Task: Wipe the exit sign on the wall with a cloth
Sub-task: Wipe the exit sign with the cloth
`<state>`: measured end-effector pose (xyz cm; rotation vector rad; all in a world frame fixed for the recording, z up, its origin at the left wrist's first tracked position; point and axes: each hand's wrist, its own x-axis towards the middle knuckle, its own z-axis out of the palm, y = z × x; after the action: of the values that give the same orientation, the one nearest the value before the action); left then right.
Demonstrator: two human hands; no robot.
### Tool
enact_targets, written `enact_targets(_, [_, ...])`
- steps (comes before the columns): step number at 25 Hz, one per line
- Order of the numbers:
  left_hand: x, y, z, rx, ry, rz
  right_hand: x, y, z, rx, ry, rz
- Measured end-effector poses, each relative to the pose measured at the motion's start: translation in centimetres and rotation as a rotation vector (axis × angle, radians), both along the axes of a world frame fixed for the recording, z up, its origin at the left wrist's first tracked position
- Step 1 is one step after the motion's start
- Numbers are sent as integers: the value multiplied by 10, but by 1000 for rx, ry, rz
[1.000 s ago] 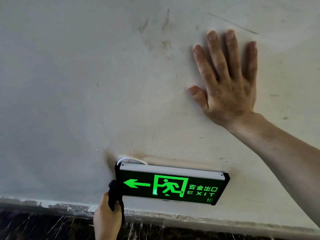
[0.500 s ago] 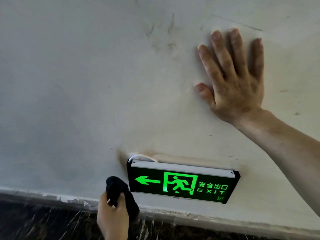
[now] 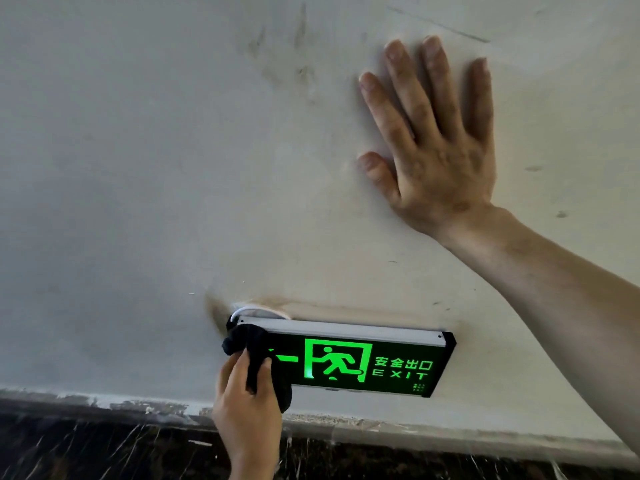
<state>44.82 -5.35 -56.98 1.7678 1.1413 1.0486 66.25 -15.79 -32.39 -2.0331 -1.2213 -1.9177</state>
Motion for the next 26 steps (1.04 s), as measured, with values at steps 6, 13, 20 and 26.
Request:
enact_targets(6, [19,-34,-15,180,1,-140,0,0,-2,-1,-3,2])
enact_targets(13, [32,-62,-27,338,-7,-297,3,3,-2,35,-44,24])
enact_targets(20, [52,-93,-31,575,-54,-466,-1,1,-1,37,-3,46])
enact_targets(26, [67,-107,-29,640,-14,-602,-3,-1,-1,41,17,53])
